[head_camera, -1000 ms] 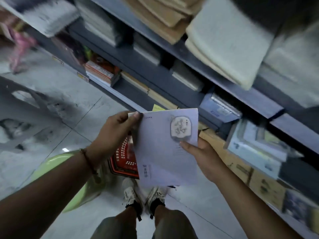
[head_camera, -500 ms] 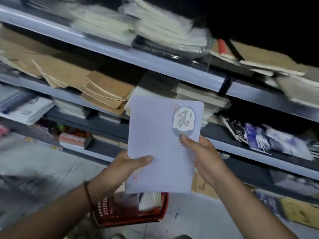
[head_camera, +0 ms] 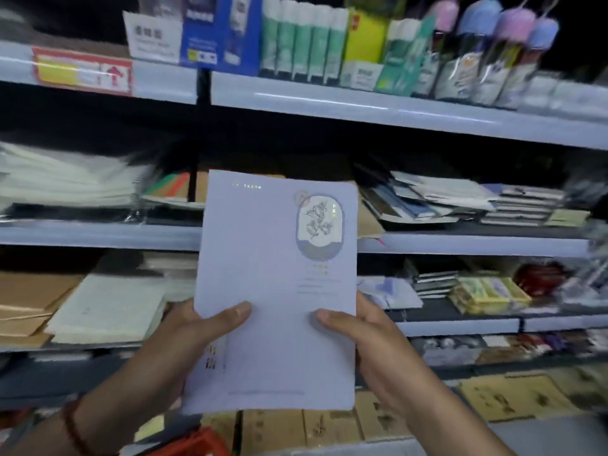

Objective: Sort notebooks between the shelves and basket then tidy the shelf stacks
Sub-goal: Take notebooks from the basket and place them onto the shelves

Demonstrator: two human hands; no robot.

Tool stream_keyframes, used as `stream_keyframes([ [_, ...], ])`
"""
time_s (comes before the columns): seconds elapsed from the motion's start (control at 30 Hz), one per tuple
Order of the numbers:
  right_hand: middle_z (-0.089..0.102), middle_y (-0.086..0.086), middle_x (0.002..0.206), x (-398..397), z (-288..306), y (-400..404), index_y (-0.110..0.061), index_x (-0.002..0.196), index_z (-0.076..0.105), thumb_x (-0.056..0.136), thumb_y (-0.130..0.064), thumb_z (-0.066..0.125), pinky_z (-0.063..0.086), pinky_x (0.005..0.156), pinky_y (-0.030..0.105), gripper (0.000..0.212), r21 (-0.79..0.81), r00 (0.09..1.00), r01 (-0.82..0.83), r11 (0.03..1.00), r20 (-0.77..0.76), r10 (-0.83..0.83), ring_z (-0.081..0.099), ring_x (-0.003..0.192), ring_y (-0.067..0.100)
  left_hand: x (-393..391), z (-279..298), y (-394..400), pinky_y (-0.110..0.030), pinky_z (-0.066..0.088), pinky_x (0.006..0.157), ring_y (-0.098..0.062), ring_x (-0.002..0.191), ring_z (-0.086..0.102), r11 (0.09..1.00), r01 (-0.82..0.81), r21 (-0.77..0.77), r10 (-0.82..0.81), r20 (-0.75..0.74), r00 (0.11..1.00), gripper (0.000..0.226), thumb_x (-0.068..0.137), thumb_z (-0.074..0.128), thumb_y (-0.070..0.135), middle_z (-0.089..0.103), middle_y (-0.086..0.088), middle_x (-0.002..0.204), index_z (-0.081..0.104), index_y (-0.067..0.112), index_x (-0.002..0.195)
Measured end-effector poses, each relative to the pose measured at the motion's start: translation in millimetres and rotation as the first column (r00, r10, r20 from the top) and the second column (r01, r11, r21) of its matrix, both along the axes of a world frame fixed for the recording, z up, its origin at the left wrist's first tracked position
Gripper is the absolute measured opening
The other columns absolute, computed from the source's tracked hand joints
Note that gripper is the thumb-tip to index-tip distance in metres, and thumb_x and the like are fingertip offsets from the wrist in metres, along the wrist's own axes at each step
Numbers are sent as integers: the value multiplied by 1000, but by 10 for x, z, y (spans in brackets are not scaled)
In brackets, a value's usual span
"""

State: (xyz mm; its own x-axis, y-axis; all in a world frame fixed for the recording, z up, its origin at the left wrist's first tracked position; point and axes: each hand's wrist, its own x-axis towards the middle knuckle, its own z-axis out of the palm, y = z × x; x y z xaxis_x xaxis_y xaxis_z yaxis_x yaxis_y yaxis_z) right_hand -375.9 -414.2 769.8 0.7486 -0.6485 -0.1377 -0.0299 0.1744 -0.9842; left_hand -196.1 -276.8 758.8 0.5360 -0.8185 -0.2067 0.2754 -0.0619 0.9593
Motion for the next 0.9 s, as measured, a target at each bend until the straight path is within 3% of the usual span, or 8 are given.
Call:
stream_keyframes([
  [0.1,76,0,108,-527,170,-238,-24,111,71,89,-4,62,56,73,27,31,6,1000,18,1000,26,-18,73,98,20,-434,176,-380,-53,49,95,-39,98,72,996,87,-7,-88,-94,992,29,83,66,19,74,-18,110,76,9,108],
  [0.2,75,4,109,-906,317,-509,-25,111,71,74,-4,72,55,83,37,42,8,999,24,1000,44,-24,72,100,25,-766,323,-739,-59,47,99,-43,102,69,988,157,-10,-157,-166,974,28,89,63,21,72,-20,114,74,11,113],
  [0.3,75,4,108,-1158,458,-846,-27,112,69,65,-10,67,54,86,44,50,-16,998,55,998,14,-54,72,99,28,-985,441,-1122,-62,46,101,-43,104,69,985,170,14,-165,-174,971,35,88,64,27,71,-19,116,71,12,119],
  [0.47,76,7,106,-1381,715,-1428,-20,112,69,85,3,57,52,93,54,37,-25,994,111,994,-6,-111,72,96,34,-1211,681,-1681,-54,51,94,-37,95,73,989,134,57,-122,-176,977,38,89,63,42,74,-16,109,78,12,105],
  [0.53,75,10,106,-1389,810,-1682,-17,113,69,87,1,54,53,88,52,35,-2,991,136,991,-4,-136,71,96,37,-1270,792,-1872,-50,54,88,-36,89,74,992,114,58,-103,-172,980,36,91,61,38,75,-17,105,76,10,105],
  [0.63,74,15,107,-1352,942,-2132,-9,113,66,88,-1,55,57,79,48,28,23,984,174,984,-27,-174,71,95,38,-1346,960,-2151,-42,59,76,-28,83,75,989,148,1,-147,-91,985,25,95,57,21,76,-14,103,70,8,111],
  [0.73,75,11,89,-1298,1104,-2592,-5,101,64,91,-3,56,58,54,30,13,81,977,210,974,-56,-206,73,72,26,-1371,1063,-2447,-32,59,55,-17,71,73,985,167,-42,-166,38,985,20,94,58,16,76,-4,95,67,13,112],
  [0.9,73,11,85,-1178,1317,-3255,-3,104,63,91,-10,62,62,62,37,14,61,960,229,972,-179,-215,71,71,24,-1326,1143,-3016,-24,49,47,-20,73,63,988,120,-93,-97,216,972,20,94,63,17,70,-6,110,63,20,114],
])
